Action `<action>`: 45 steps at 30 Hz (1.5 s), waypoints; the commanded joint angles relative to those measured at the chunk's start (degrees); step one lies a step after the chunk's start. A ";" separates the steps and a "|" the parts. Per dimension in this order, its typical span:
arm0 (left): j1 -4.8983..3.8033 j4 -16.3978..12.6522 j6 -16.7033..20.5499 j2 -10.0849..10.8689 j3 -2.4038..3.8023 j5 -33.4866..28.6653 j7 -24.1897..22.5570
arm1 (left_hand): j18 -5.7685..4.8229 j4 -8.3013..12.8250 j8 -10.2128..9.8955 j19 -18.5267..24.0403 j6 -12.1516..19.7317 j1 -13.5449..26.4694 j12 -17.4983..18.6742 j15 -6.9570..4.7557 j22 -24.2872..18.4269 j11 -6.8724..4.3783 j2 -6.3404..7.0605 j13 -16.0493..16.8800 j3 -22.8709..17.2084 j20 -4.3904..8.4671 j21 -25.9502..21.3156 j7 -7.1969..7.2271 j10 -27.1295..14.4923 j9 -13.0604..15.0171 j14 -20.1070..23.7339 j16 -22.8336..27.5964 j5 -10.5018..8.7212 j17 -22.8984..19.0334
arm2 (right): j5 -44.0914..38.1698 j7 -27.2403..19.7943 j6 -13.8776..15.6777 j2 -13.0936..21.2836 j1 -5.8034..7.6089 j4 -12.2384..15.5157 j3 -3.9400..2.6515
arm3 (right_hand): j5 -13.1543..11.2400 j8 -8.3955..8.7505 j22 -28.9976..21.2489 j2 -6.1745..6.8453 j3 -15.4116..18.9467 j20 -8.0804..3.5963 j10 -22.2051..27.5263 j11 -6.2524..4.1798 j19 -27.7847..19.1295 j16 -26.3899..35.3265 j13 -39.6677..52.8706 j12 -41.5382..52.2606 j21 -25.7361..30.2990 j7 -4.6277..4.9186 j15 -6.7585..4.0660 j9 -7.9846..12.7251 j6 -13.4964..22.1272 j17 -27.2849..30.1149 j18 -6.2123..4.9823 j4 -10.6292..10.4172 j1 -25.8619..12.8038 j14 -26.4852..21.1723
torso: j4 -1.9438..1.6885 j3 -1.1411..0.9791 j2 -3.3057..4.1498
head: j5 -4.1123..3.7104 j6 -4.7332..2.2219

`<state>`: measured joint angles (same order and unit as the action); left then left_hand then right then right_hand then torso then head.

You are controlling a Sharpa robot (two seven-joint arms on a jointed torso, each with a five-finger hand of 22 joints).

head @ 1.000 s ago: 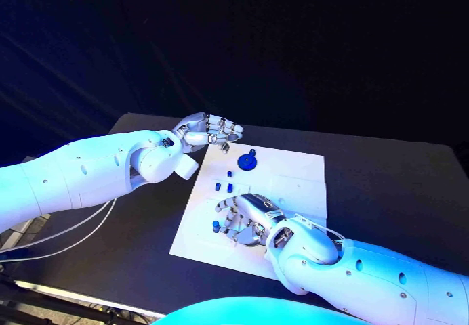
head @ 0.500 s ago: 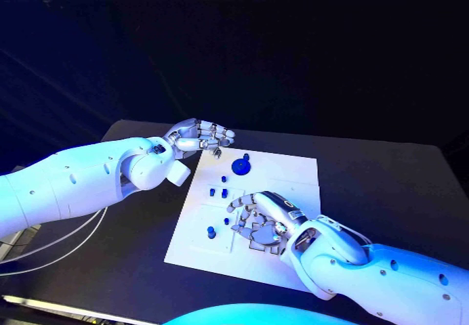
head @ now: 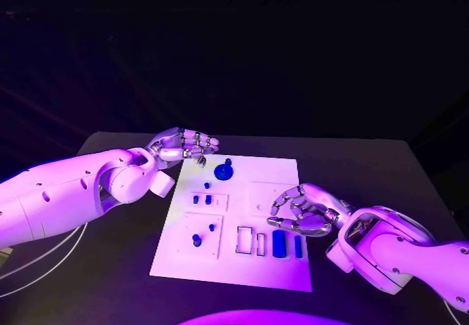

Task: Assemble the parts on the task board

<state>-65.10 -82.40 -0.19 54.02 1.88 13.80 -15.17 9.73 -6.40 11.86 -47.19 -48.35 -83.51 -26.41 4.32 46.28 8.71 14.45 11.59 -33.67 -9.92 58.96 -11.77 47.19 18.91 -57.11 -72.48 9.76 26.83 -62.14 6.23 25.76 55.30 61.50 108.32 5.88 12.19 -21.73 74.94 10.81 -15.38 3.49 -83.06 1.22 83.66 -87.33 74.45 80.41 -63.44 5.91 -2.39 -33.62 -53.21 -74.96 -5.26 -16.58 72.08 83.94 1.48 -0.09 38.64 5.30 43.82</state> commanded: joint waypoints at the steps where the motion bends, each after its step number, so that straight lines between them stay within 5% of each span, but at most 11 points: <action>1: 0.08 -0.49 -0.02 0.14 -0.11 -0.14 -0.72 | 0.81 0.24 -0.02 -0.12 0.25 0.18 -0.36 0.18 -0.01 -0.02 -0.48 0.09 -0.05 -0.15 -0.27 0.03 -0.35 -0.04 0.14 -0.25 0.24 -0.06 | 2.17 7.72 -4.62 1.46 -0.01 1.08 0.11 | 0.28 -0.30 9.08 -0.59 1.34 0.00 -2.23 0.18 0.94 -0.79 7.84 3.60 -2.74 0.00 -0.10 -0.12 0.39 -9.67 1.39 -0.11 -1.68 5.08 | 0.53 0.01 -0.27 | -0.64 0.26; 14: 0.17 -1.30 0.16 0.50 -0.35 -0.22 -0.91 | 0.81 0.24 -0.02 -0.12 0.25 0.18 -0.36 0.18 -0.01 -0.02 -0.48 0.09 -0.05 -0.15 -0.27 0.03 -0.35 -0.04 0.14 -0.25 0.24 -0.06 | -5.89 21.72 -5.55 3.41 -1.87 2.30 0.41 | 0.41 0.02 10.40 -1.09 5.81 0.06 -4.09 0.20 1.83 -1.64 11.36 6.27 -6.17 -0.07 -0.05 0.10 0.22 -11.82 1.91 -0.27 -3.71 5.45 | 0.58 0.30 -0.39 | -1.70 1.58; 33: 0.18 -1.87 0.36 0.79 -0.36 -0.39 -1.13 | 0.81 0.19 0.03 -0.10 0.22 0.31 -0.47 0.19 -0.01 -0.03 -0.49 0.11 -0.01 -0.17 -0.28 0.06 -0.38 -0.04 0.16 -0.30 0.23 -0.09 | -10.89 24.56 -4.24 -0.56 -3.49 0.67 0.45 | 0.61 -0.54 10.61 -2.76 12.45 -0.05 -3.96 -0.08 1.87 -1.82 11.40 6.09 -6.28 -0.42 -0.24 -0.16 -0.64 -12.32 1.92 -0.35 -4.85 5.52 | 0.61 0.13 -0.27 | -1.56 2.51; 45: 0.18 -1.83 0.13 0.80 -0.35 -0.42 -0.92 | 0.81 0.15 0.05 -0.07 0.23 0.43 -0.57 0.20 -0.01 -0.03 -0.48 0.13 0.03 -0.19 -0.30 0.07 -0.43 -0.04 0.17 -0.34 0.22 -0.12 | -12.17 25.03 -8.29 -3.02 -4.49 -1.33 0.52 | 0.50 -0.99 10.51 -4.36 15.62 -0.13 -3.66 -0.22 1.72 -1.81 11.08 5.68 -5.77 -0.61 -0.35 -0.40 -1.04 -12.28 1.84 -0.35 -6.43 5.51 | 0.62 0.15 -0.27 | -1.60 2.69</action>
<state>-64.93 -84.09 0.16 54.88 1.49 13.72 -15.45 9.73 -6.40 11.86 -47.19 -48.35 -83.21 -26.79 4.32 46.28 8.71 14.14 11.64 -33.67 -9.92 58.96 -11.77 47.20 18.92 -57.11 -72.48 9.76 26.75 -72.64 30.66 20.44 52.53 57.18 107.20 6.34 12.42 -22.64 74.92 6.65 0.11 3.50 -83.88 1.25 83.81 -88.89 74.93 86.35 -69.54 5.23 -2.37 -34.16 -53.97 -74.93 -4.37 -16.90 65.76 83.93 2.11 0.04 38.36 3.80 46.49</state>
